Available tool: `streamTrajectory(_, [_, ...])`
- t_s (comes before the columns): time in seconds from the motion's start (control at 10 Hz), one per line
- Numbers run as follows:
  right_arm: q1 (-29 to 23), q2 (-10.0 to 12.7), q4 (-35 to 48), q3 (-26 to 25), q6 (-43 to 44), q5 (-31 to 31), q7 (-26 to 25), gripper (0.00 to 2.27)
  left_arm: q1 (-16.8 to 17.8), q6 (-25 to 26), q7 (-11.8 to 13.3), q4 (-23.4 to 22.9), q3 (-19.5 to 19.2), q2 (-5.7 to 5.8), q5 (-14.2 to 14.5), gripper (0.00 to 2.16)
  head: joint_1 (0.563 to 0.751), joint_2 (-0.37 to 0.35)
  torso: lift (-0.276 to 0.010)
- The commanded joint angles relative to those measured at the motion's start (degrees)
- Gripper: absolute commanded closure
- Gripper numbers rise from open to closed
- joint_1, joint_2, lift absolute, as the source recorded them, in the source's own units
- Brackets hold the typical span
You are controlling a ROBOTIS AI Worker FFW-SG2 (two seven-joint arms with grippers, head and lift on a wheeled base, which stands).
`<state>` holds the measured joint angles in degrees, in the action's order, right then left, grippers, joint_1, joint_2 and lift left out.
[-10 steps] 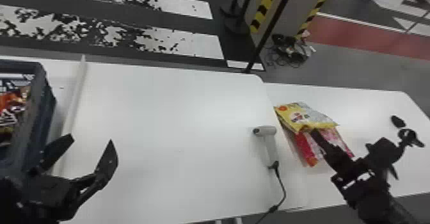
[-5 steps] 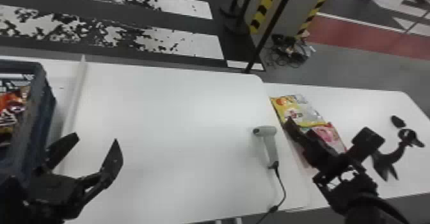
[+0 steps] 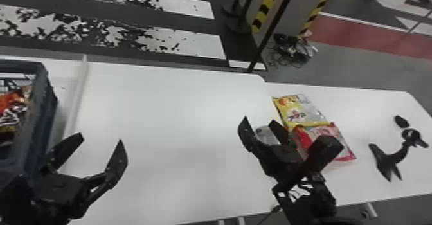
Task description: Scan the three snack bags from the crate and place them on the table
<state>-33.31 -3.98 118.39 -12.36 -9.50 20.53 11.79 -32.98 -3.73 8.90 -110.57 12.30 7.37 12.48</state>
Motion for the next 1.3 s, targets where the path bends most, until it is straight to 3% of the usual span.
streamTrajectory(0.0, [-2.4,0.4,-1.5,4.7,8.0,-2.4,-0.6,0.04,-0.1,0.0,-0.2,0.0,0.0,-0.07,0.0,0.07,0.695,-0.284,-0.062])
streamTrajectory(0.3, [-3.5,0.4,-7.9,9.1,18.7,-4.3,-2.3,0.05,-0.1,0.0,-0.3,0.1,0.0,-0.07,0.1,0.07,0.695,-0.229,-0.062])
streamTrajectory(0.7, [-3.3,0.4,-9.2,9.2,21.1,-4.5,-2.4,0.05,-1.2,0.0,-0.5,-3.9,-1.7,0.19,0.3,0.07,0.695,-0.210,-0.062])
streamTrajectory(0.8, [-3.2,0.4,-9.3,9.1,21.5,-4.5,-2.4,0.05,-1.8,1.4,-2.0,-6.6,-3.5,0.37,0.3,0.07,0.695,-0.203,-0.062])
streamTrajectory(1.0, [-3.0,0.2,-9.5,8.8,21.5,-4.5,-2.4,0.05,-1.8,6.3,-1.9,-10.6,-9.0,0.54,1.8,0.08,0.695,-0.165,-0.062])
streamTrajectory(1.2, [-3.0,0.0,-9.6,8.8,21.5,-4.5,-2.4,0.05,-0.4,9.1,-0.9,-11.4,-14.5,0.72,3.9,0.08,0.695,-0.099,-0.062])
